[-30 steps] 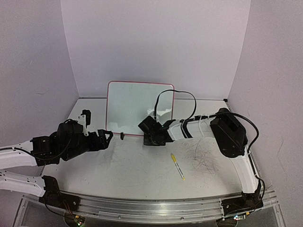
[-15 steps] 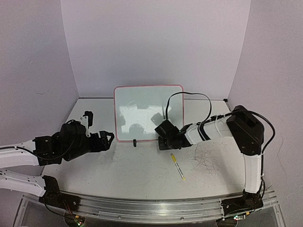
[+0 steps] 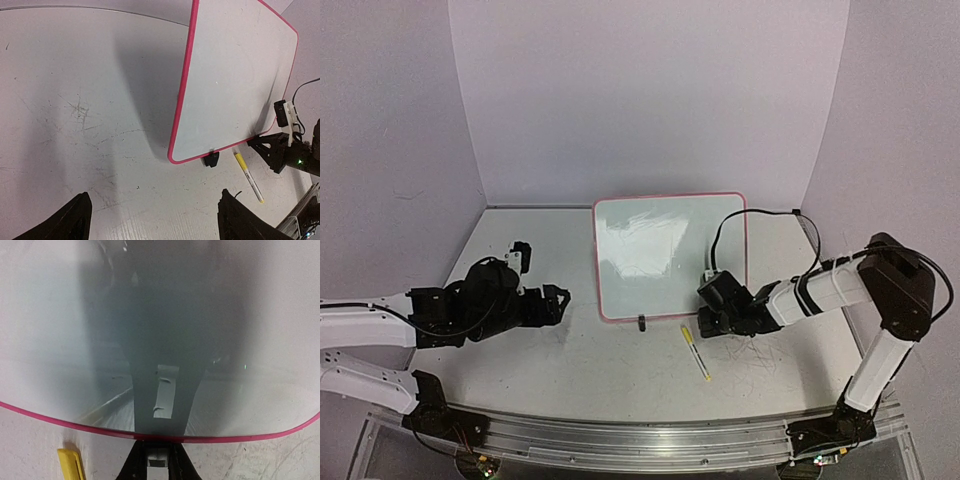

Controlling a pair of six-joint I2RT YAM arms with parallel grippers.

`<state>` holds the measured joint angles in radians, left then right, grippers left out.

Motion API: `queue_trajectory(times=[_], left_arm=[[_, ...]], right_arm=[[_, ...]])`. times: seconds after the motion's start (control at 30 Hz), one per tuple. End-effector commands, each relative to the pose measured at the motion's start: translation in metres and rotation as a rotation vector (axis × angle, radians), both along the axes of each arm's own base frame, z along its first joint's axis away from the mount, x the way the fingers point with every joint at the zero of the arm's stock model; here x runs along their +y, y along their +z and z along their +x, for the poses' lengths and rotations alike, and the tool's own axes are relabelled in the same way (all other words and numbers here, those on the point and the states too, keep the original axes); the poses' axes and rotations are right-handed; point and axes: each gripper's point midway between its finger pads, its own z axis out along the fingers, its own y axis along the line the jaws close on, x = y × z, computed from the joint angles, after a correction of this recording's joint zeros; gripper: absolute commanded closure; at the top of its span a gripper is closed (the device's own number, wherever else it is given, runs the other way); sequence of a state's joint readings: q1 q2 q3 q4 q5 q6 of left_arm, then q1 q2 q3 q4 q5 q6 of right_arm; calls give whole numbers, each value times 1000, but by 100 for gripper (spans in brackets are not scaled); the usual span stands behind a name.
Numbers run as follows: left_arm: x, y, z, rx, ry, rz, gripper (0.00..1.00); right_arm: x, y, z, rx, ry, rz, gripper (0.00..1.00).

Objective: Write a sentence on the whiteboard
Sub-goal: Move the whiteboard stand to the center of the board.

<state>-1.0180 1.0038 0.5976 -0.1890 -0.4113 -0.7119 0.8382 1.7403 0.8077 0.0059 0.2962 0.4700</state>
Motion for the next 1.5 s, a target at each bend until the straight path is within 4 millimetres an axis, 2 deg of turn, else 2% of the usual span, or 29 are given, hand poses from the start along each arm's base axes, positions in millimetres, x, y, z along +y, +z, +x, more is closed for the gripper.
queue_trajectory(times=[0.0,0.2,0.37,0.63,0.77,0.9,0.97,1.07,1.13,1.23,1.33,1.47], left_arm=[[-15,18,6,-32,-20,-55,12],[-26,15,10,-25,-37,-50,12],[-31,15,11,-21,-46,-55,12],[-35,14,12,-16,-53,-52,12],[-38,15,13,-16,-57,-53,12],[-38,14,13,-15,-58,-54,12],[-38,13,13,-16,-59,-52,12],[-37,14,14,-24,-54,-48,12],[-38,15,15,-28,-53,-44,12],[-39,19,16,-36,-55,-50,11],[-44,22,16,-36,-71,-54,11],[-47,23,14,-31,-90,-64,11]], right_arm=[[-7,10,-19,0,-22,49,100],[-2,9,-40,21,-36,102,100],[-1,6,-50,17,-49,92,100],[-24,6,-54,-35,-56,7,100],[-21,6,-53,-29,-51,14,87],[-22,12,-60,-4,-58,30,71],[-25,17,-69,20,-60,22,59],[-9,28,-88,54,-12,59,46],[10,31,-104,81,69,104,38],[31,33,-114,100,159,173,34],[36,30,-108,73,177,149,33],[43,20,-98,57,188,80,38]])
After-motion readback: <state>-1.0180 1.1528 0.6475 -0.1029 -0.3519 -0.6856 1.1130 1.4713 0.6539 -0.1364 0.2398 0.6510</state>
